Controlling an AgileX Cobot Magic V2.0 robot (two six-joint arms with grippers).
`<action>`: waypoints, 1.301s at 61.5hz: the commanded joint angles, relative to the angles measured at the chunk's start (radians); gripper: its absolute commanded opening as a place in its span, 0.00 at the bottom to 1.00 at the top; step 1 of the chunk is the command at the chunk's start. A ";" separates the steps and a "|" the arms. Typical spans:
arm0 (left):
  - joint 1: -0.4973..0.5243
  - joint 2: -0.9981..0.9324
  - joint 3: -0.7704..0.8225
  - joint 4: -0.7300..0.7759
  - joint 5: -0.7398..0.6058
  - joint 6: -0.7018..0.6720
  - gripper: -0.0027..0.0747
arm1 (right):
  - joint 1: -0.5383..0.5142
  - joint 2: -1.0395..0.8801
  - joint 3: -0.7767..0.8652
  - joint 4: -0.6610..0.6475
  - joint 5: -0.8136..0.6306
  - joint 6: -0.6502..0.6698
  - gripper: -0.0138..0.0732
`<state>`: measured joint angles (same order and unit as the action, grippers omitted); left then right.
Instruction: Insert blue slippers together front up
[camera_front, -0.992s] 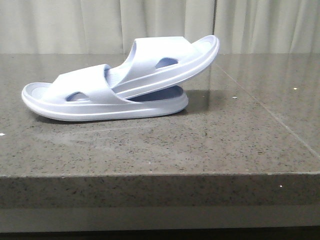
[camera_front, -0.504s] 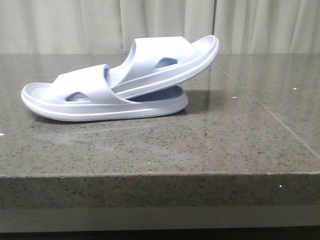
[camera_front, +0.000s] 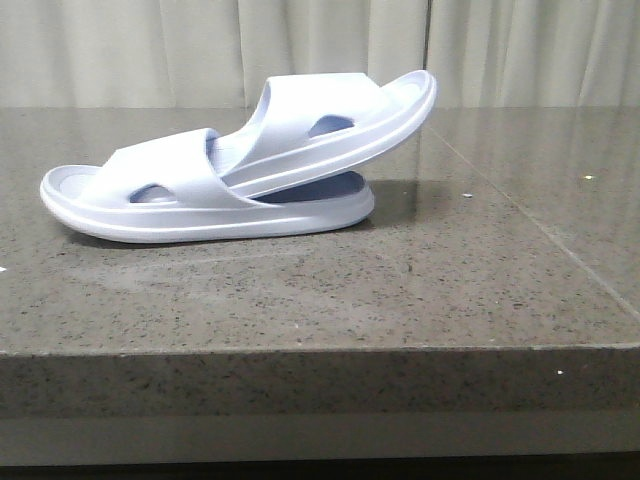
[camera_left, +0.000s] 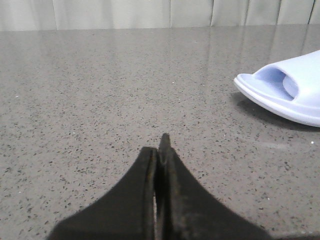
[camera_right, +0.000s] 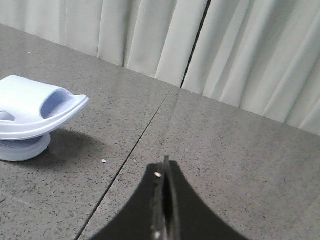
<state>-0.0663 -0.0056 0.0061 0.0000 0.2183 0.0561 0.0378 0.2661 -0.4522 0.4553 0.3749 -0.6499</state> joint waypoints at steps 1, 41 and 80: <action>-0.007 -0.023 0.019 0.000 -0.088 -0.008 0.01 | 0.002 0.007 -0.024 0.013 -0.078 -0.006 0.09; -0.007 -0.023 0.019 0.000 -0.088 -0.008 0.01 | 0.001 -0.014 0.172 -0.187 -0.214 0.455 0.09; -0.007 -0.023 0.019 0.000 -0.088 -0.008 0.01 | 0.069 -0.291 0.477 -0.395 -0.304 0.682 0.09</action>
<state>-0.0663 -0.0056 0.0061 0.0000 0.2183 0.0561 0.1071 -0.0085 0.0255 0.0824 0.1499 0.0480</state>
